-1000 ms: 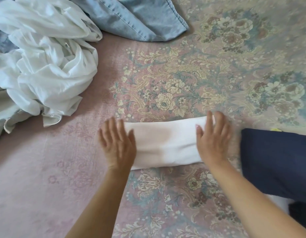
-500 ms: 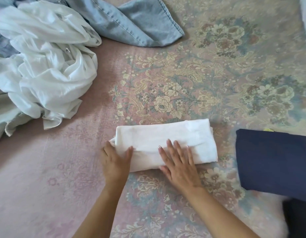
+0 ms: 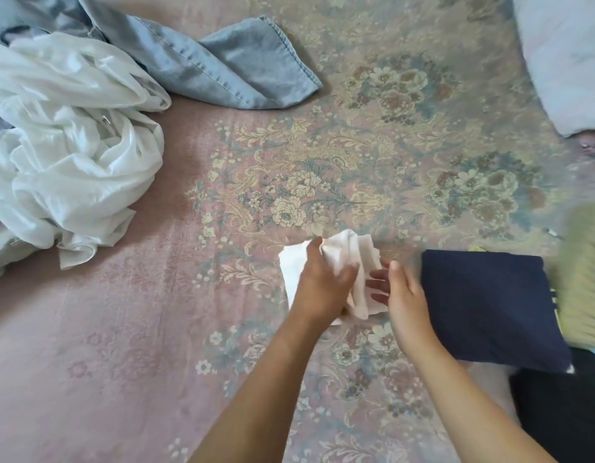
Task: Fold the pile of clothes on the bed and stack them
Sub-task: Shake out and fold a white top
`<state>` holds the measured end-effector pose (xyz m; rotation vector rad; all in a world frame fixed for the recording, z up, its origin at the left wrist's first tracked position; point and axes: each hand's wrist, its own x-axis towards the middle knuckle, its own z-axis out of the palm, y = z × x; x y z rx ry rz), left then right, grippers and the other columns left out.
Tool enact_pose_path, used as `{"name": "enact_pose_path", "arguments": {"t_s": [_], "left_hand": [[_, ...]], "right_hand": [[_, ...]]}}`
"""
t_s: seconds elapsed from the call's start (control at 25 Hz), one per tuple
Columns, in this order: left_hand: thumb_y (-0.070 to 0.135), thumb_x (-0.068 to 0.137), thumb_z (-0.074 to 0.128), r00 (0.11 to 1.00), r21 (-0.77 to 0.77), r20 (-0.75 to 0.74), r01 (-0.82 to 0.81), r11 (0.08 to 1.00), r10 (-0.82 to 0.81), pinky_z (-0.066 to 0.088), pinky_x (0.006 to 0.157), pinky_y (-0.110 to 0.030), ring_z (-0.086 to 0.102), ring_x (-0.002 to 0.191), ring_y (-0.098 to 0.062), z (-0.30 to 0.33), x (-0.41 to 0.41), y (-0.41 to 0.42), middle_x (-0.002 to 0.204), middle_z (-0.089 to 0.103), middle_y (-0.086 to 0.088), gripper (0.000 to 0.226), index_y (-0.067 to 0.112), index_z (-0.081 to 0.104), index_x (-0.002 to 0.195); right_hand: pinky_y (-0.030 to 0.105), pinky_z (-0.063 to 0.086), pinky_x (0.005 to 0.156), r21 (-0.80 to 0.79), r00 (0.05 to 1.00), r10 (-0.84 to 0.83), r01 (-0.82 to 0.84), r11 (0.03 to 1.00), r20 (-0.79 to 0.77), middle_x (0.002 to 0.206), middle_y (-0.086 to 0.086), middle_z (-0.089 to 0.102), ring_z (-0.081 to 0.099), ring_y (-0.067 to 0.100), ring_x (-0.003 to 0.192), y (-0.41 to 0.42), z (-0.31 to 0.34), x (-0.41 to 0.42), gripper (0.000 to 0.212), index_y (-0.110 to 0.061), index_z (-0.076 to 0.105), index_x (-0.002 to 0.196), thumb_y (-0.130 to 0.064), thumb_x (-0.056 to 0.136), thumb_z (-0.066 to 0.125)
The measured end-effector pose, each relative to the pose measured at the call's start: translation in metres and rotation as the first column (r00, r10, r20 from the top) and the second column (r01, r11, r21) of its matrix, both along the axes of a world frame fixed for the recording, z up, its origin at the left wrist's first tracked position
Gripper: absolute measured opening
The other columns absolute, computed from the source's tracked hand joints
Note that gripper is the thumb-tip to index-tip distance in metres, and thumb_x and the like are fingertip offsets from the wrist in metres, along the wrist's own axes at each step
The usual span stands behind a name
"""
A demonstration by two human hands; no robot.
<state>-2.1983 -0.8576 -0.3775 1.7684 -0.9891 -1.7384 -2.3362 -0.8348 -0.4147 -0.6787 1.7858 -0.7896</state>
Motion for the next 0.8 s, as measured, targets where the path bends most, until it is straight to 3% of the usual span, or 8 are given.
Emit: {"name": "enact_pose_path", "arguments": {"t_s": [0.08,0.2,0.28,0.4,0.44,0.56,0.68,0.8], "left_hand": [[0.032,0.100,0.045,0.997,0.046,-0.075,0.005,0.999,-0.001,0.053,0.084,-0.037,0.061,0.092,-0.017,-0.016,-0.024,0.006,0.104,0.056,0.006,0.060,0.020,0.017,0.151],[0.023,0.102,0.032,0.945,-0.348,0.326,0.126,0.929,-0.006,0.040,0.103,-0.030,0.047,0.123,-0.018,-0.057,-0.008,0.035,0.135,0.050,-0.005,0.046,0.011,0.031,0.147],[0.030,0.103,0.022,0.789,-0.498,0.614,0.421,0.758,-0.034,0.027,0.113,-0.034,0.030,0.138,-0.023,-0.086,0.008,0.053,0.149,0.036,-0.014,0.051,0.005,0.029,0.147],[0.039,0.102,0.011,0.505,-0.303,0.848,0.709,0.637,-0.159,0.015,0.113,-0.046,0.009,0.146,-0.026,-0.116,0.011,0.069,0.160,0.008,-0.013,0.057,0.013,0.015,0.153],[0.042,0.101,0.013,0.445,-0.255,0.879,0.741,0.621,-0.170,0.015,0.111,-0.048,0.006,0.146,-0.028,-0.118,0.009,0.068,0.160,0.001,-0.012,0.058,0.015,0.014,0.153],[0.056,0.094,0.019,0.356,-0.191,0.914,0.800,0.569,-0.194,0.007,0.115,-0.052,0.003,0.146,-0.029,-0.116,0.009,0.056,0.160,-0.005,-0.012,0.073,0.012,0.010,0.152],[0.072,0.089,0.010,0.338,-0.175,0.904,0.851,0.496,-0.261,0.007,0.115,-0.051,0.004,0.147,-0.027,-0.116,0.016,0.047,0.159,0.009,-0.015,0.089,0.007,0.010,0.151],[0.081,0.080,0.027,0.306,-0.164,0.891,0.906,0.391,-0.335,0.010,0.114,-0.053,0.013,0.146,-0.033,-0.129,0.028,0.050,0.157,0.017,-0.017,0.104,0.008,0.009,0.152]], "right_hand": [[0.038,0.051,0.088,0.172,0.996,0.084,-0.080,0.982,-0.014,0.109,0.002,0.065,0.062,0.022,0.100,-0.018,-0.004,-0.014,0.038,-0.021,0.060,0.115,-0.048,0.098,0.040],[0.027,0.043,0.066,0.161,0.924,0.331,-0.303,0.939,-0.192,0.088,-0.004,0.061,0.058,0.017,0.084,-0.027,-0.016,-0.015,0.015,-0.016,0.060,0.099,-0.030,0.094,0.056],[0.026,0.035,0.059,0.014,0.910,0.298,-0.307,0.952,-0.288,0.077,-0.004,0.058,0.052,0.013,0.071,-0.029,-0.020,-0.011,0.009,-0.016,0.056,0.084,-0.019,0.092,0.058],[0.030,0.043,0.071,0.000,0.924,0.258,-0.269,0.963,-0.282,0.097,0.004,0.063,0.059,0.020,0.090,-0.031,-0.030,-0.010,0.016,-0.013,0.056,0.103,-0.023,0.091,0.061],[0.033,0.043,0.081,0.040,0.867,0.273,-0.282,0.959,-0.417,0.109,0.008,0.061,0.056,0.025,0.102,-0.028,-0.035,-0.010,0.029,-0.010,0.055,0.115,-0.024,0.090,0.062],[0.042,0.028,0.105,0.039,0.325,0.316,-0.639,0.768,-0.891,0.137,0.021,0.045,0.037,0.033,0.127,-0.016,-0.044,-0.009,0.052,-0.001,0.040,0.137,-0.025,0.092,0.049],[0.040,0.004,0.116,0.207,0.043,0.614,-0.921,0.330,-0.788,0.159,0.014,0.006,0.001,0.022,0.146,-0.010,-0.048,-0.017,0.077,-0.007,0.011,0.151,-0.058,0.094,0.021],[0.038,-0.028,0.108,0.469,-0.186,0.799,-0.873,0.132,-0.572,0.147,-0.002,-0.043,-0.042,0.012,0.133,-0.010,-0.053,-0.037,0.098,-0.024,-0.040,0.138,-0.086,0.069,-0.008]]}}
